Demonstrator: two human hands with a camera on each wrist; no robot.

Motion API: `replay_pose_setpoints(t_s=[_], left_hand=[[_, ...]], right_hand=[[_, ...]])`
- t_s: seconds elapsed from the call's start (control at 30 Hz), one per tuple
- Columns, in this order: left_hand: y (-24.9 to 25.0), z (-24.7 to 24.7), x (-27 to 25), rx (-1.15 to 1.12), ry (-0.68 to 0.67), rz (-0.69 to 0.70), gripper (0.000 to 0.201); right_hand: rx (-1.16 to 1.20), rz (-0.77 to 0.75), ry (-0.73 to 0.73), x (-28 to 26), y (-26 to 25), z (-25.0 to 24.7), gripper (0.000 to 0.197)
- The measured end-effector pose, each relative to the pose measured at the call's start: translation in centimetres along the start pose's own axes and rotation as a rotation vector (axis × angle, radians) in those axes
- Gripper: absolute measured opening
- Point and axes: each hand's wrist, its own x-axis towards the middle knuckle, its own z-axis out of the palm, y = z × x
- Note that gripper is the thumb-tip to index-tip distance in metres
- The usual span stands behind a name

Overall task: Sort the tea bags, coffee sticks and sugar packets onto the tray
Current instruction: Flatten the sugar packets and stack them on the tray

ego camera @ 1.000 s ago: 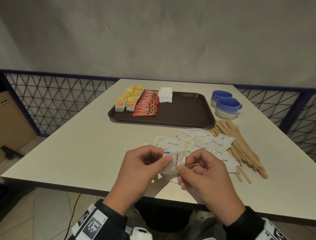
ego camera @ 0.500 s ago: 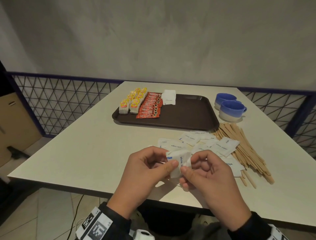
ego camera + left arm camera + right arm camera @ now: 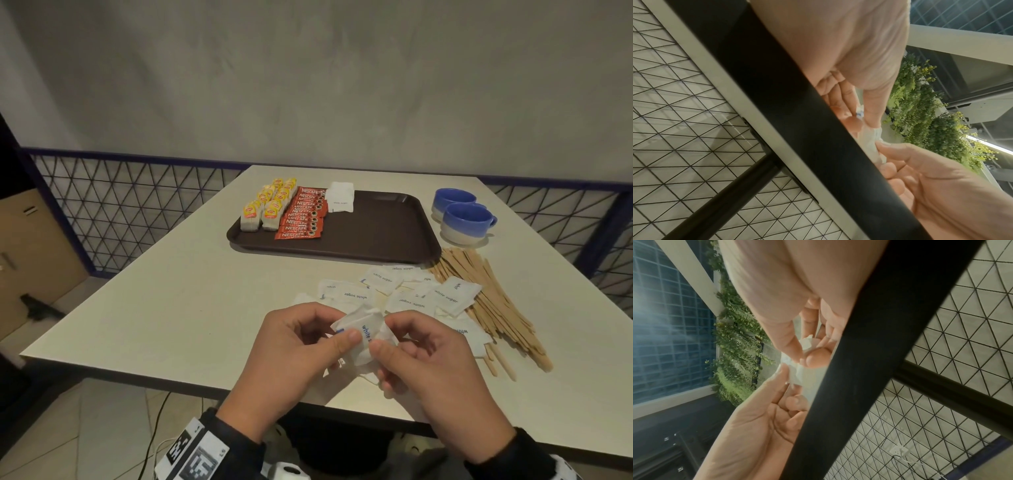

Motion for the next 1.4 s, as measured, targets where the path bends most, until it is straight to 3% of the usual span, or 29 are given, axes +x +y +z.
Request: replay_pose_setpoints(t_s=[0.23, 0.4, 0.67, 0.8, 0.93, 1.03, 1.13, 1.3, 1.4], left_hand=[[0.1, 0.0, -0.4, -0.031, 0.077, 0.035, 0.004], [0.0, 0.0, -0.5, 0.018, 0.049, 0.036, 0.007], [0.0, -0.2, -0.3, 0.098, 0.009, 0.055, 0.012], [-0.1, -1.6, 0.0, 0.314, -0.009, 0.185, 0.014], [-1.2, -3.9, 0.3, 0.666, 0.151, 0.353, 0.017], [-2.8, -3.7, 1.1, 0.815, 0.135, 0.378, 0.010], [-3.6, -3.4, 1.6, 0.952, 0.096, 0.336, 0.019], [-4.0, -3.5, 2.5, 1.001, 0.145, 0.350, 0.032], [-4.5, -3.6, 3.0, 1.097, 0.111, 0.356, 0.034]], right_hand=[[-0.036, -0.038, 0.011, -0.2, -0.3, 0.2, 0.024], [-0.063, -0.024, -0.068, -0.2, -0.1, 0.4, 0.011], [-0.004, -0.002, -0.004, -0.2, -0.1, 0.2, 0.005], [0.016, 0.068, -0.042, -0.2, -0.7, 0.2, 0.002], [-0.119, 0.075, -0.192, 1.3, -5.0, -1.3, 0.012], [-0.340, -0.069, -0.236, 5.6, -9.7, -2.1, 0.009], [-0.674, -0.127, -0.180, 12.7, -12.3, -2.1, 0.009], [-1.091, -0.068, -0.147, 26.2, -9.9, -2.6, 0.010], [-1.189, 0.017, -0.159, 32.0, -7.6, -2.5, 0.006]])
